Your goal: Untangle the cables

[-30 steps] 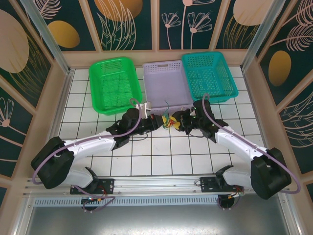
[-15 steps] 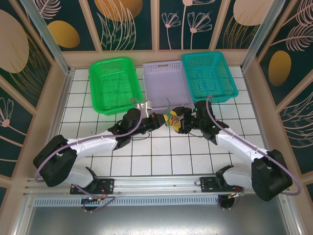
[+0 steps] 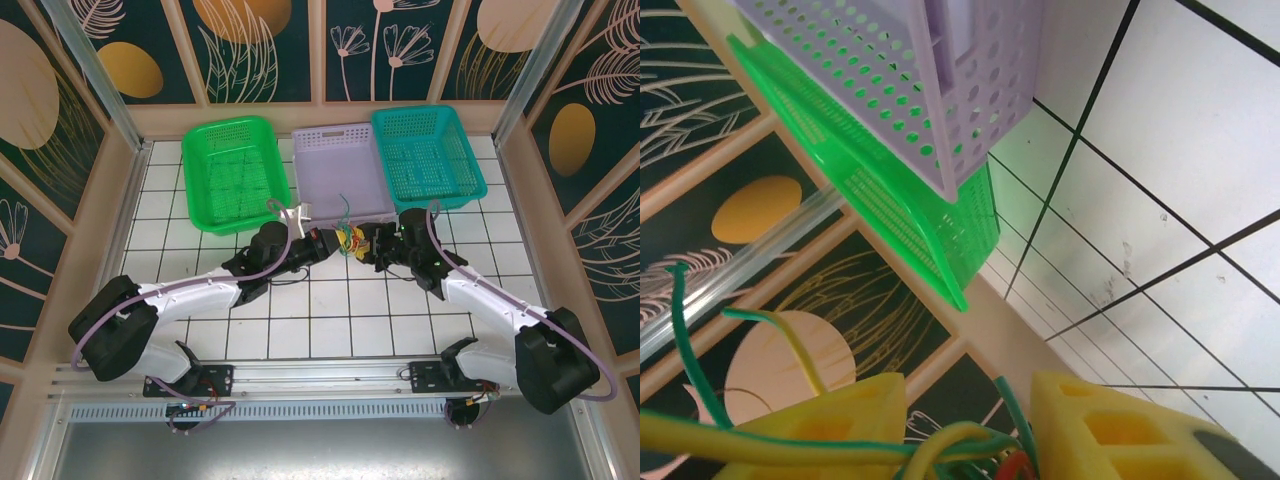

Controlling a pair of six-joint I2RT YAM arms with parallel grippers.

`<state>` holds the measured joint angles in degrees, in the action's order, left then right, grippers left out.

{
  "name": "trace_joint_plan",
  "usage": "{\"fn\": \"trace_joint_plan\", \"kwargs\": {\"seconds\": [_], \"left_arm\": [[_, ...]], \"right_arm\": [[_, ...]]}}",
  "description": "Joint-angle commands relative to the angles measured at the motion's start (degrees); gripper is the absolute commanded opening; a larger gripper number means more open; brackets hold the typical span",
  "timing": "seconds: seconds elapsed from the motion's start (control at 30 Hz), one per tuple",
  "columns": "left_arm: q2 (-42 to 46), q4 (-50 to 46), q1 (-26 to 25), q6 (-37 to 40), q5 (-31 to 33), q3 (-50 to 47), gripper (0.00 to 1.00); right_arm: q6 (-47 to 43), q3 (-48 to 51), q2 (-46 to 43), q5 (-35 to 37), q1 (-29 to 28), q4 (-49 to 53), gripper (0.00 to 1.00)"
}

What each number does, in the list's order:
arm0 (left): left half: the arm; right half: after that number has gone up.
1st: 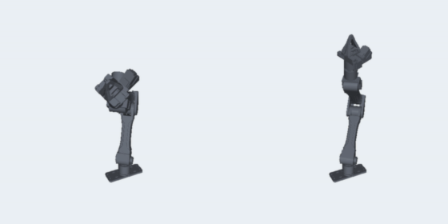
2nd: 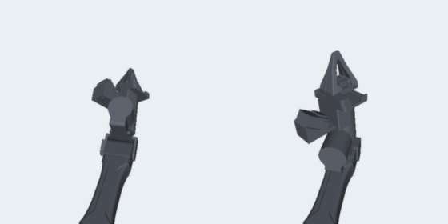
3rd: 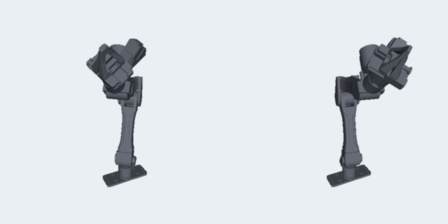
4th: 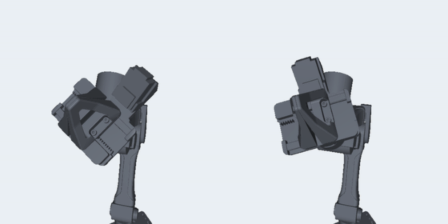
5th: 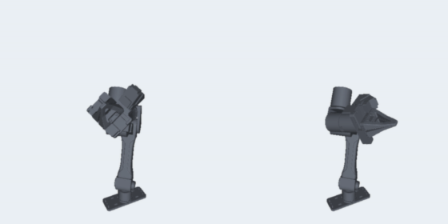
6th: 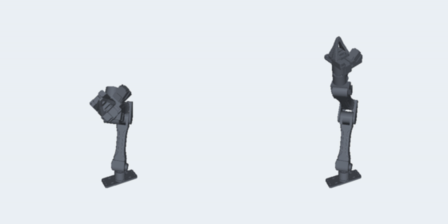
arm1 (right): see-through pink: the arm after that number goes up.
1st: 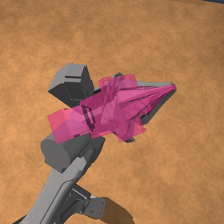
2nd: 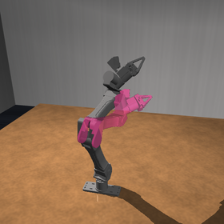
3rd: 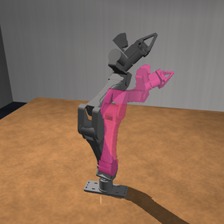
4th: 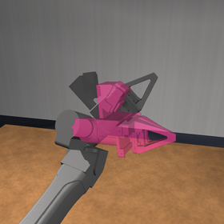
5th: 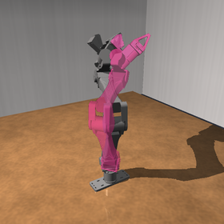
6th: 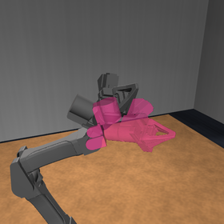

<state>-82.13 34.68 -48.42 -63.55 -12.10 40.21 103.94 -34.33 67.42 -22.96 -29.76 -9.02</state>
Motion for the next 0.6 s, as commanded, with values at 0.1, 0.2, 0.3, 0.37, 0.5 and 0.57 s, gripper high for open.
{"fn": "trace_joint_plan", "kwargs": {"seconds": [0.1,0.2,0.3,0.37,0.5,0.57], "left_arm": [[-1.8,4.0,-0.5,-0.3,-0.8,2.4,0.0],[-1.3,4.3,-0.5,-0.5,-0.8,2.2,0.0],[0.7,2.7,-0.5,-2.3,0.4,1.1,0.0],[2.8,-3.9,-0.5,-4.4,3.1,1.5,0.22],[5.5,-22.3,0.0,-11.1,7.1,6.5,0.7],[5.6,-29.4,0.9,-14.8,6.9,9.9,0.75]], "right_arm": [[1.2,-0.5,0.3,1.5,-1.1,1.2,0.15],[0.9,0.6,0.2,2.3,-0.6,1.0,0.0],[-2.8,1.1,-1.1,3.3,1.9,1.7,0.0],[-12.3,-2.4,-1.1,4.1,4.2,7.7,0.0],[-35.5,-11.2,0.3,10.6,3.9,17.3,0.0],[-43.5,-12.5,0.1,15.2,2.0,17.2,0.0]]}}
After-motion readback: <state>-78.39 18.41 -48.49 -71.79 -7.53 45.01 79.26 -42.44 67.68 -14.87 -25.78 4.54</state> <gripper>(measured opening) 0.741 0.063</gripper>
